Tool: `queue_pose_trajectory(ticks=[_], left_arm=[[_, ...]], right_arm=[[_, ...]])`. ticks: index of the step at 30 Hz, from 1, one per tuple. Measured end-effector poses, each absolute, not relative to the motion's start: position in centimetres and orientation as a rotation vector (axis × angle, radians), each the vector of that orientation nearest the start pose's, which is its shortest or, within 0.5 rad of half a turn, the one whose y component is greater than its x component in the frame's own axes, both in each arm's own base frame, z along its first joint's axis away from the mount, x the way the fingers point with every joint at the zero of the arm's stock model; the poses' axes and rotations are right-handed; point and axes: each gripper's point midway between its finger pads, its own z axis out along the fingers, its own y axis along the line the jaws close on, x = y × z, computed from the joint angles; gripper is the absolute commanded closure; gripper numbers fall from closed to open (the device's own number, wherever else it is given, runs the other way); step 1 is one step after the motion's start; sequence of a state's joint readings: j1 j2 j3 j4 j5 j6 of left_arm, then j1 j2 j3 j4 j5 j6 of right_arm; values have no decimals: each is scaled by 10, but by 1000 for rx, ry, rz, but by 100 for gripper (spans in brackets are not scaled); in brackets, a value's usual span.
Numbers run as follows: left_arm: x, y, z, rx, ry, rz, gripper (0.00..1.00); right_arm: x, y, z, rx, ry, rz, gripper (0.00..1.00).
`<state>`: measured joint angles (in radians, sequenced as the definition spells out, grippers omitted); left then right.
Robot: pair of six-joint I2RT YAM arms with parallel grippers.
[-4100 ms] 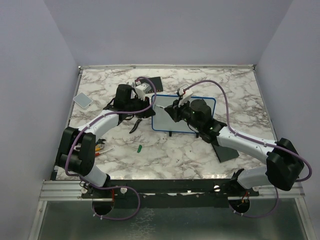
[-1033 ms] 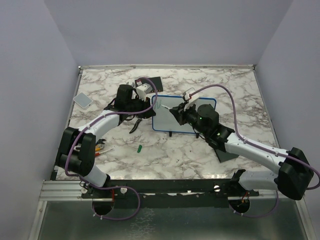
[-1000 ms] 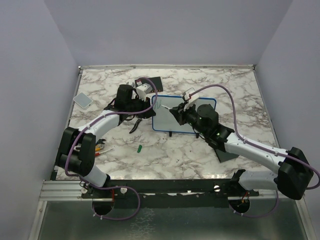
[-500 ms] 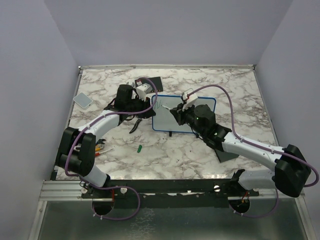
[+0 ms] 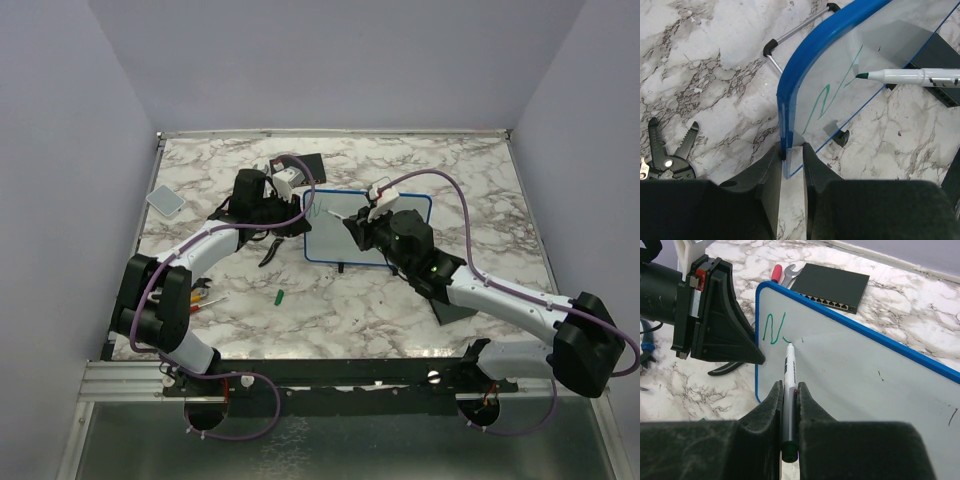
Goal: Write a sentence on the whiteboard
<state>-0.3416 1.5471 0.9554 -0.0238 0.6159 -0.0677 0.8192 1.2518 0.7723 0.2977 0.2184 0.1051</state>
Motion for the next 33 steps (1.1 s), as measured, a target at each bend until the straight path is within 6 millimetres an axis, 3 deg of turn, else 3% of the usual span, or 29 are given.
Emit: queue_pose_trajectory(ticks=[25,33], left_arm=[[345,-232,132,650,2098,-901,79],[345,-232,132,650,2098,-901,79]], right_arm=[[311,283,228,-453,1679,494,99],[313,292,220,-480,1691,513,99]])
